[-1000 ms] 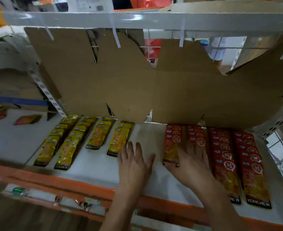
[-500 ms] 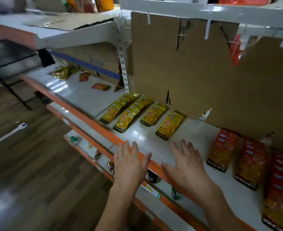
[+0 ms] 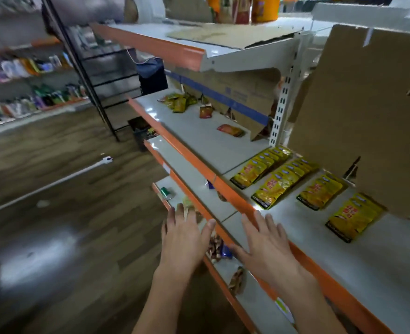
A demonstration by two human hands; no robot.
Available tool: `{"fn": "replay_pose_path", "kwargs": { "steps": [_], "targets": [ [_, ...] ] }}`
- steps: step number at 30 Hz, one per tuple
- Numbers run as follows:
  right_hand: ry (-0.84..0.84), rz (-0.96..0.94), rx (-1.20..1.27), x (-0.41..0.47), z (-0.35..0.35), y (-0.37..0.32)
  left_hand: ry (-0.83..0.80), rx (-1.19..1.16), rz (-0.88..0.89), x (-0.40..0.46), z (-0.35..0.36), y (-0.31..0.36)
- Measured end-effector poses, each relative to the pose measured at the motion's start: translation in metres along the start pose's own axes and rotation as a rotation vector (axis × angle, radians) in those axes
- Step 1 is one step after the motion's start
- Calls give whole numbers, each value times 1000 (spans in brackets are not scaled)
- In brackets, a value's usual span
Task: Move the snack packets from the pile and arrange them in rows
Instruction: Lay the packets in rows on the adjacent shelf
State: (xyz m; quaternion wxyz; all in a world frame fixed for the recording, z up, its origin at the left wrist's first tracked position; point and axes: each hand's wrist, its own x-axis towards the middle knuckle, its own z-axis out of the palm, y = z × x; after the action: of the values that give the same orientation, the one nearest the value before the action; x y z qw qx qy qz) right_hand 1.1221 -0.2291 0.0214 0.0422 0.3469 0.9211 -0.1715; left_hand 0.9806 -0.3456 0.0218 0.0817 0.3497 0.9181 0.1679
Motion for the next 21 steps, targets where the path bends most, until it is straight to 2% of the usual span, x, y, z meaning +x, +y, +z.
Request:
{"fn": "replay_pose_path", "kwargs": {
  "steps": [7, 15, 21],
  "targets": [
    [26, -70, -29, 69, 12, -73, 15, -11, -59, 63, -25, -72],
    [-6, -111, -30, 139, 18, -134, 37, 94, -53, 109, -45, -128],
    [-4, -187, -25, 192, 20, -172, 15, 38, -124, 149, -54, -163]
  ]
}}
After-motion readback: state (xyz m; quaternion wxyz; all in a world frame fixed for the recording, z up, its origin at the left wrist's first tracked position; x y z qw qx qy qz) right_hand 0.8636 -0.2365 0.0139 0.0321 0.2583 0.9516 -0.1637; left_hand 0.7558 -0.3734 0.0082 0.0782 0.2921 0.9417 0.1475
